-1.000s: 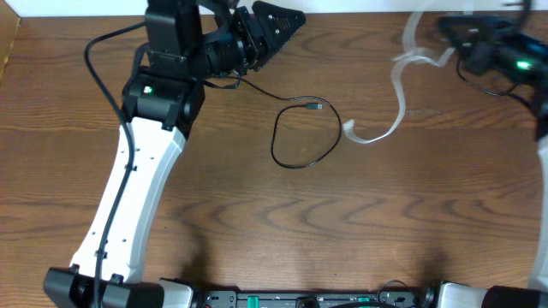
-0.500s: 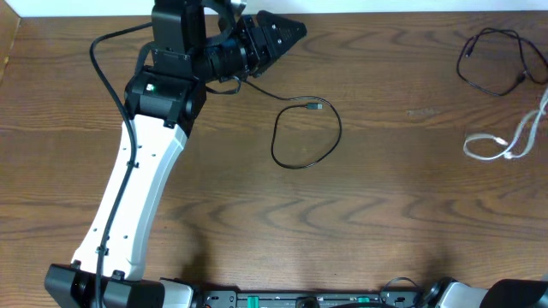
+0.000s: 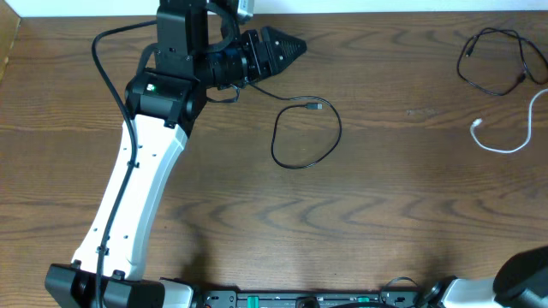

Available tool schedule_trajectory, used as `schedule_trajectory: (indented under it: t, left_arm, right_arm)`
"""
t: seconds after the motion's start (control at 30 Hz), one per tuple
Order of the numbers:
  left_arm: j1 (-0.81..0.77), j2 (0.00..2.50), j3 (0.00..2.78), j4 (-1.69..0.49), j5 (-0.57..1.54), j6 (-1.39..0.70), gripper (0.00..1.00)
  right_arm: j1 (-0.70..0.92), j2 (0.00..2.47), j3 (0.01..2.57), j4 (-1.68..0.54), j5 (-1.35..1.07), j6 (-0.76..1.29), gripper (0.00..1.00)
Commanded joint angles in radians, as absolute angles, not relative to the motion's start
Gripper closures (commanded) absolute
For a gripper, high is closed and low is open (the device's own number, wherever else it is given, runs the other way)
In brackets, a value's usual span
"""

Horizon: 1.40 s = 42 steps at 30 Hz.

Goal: Untangle cables

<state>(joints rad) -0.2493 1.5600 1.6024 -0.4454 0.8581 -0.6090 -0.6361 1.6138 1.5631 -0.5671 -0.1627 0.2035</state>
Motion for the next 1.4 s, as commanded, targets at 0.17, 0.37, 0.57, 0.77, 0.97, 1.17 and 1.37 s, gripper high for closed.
schedule_trajectory:
  t: [0.17,0.37,0.57,0.77,0.97,1.17,1.37]
  left_arm:
    - [-0.296,1.564,1.607,-0.585,0.671,-0.334,0.40]
    - [-0.304,1.569,1.607,-0.723,0.392,-0.295,0.40]
    - [-0.305,1.577,1.600,-0.799,0.294,-0.173,0.32]
    - [-0.303,1.617,1.562,-0.807,0.263,-0.168,0.32]
    - [-0.273,1.633,1.563,-0.798,0.182,-0.105,0.29]
    - [-0.209,1.633,1.563,-0.808,0.183,-0.105,0.29]
    - [-0.160,1.633,1.562,-0.815,0.183,-0.105,0.28]
  right_arm:
    - [-0.686,1.653,1.571,-0.587,-0.367,0.231,0.01]
    - [-0.654,1.634,1.571,-0.709,-0.615,0.224,0.01]
    - [-0.522,1.636,1.567,-0.897,-0.798,0.096,0.01]
    - [-0.345,1.639,1.566,-0.992,-0.712,0.105,0.01]
    - [-0.208,1.639,1.499,-1.002,-0.677,0.138,0.01]
    - [-0.127,1.639,1.402,-0.975,-0.579,0.165,0.01]
    - [-0.058,1.639,1.301,-0.891,-0.525,0.229,0.01]
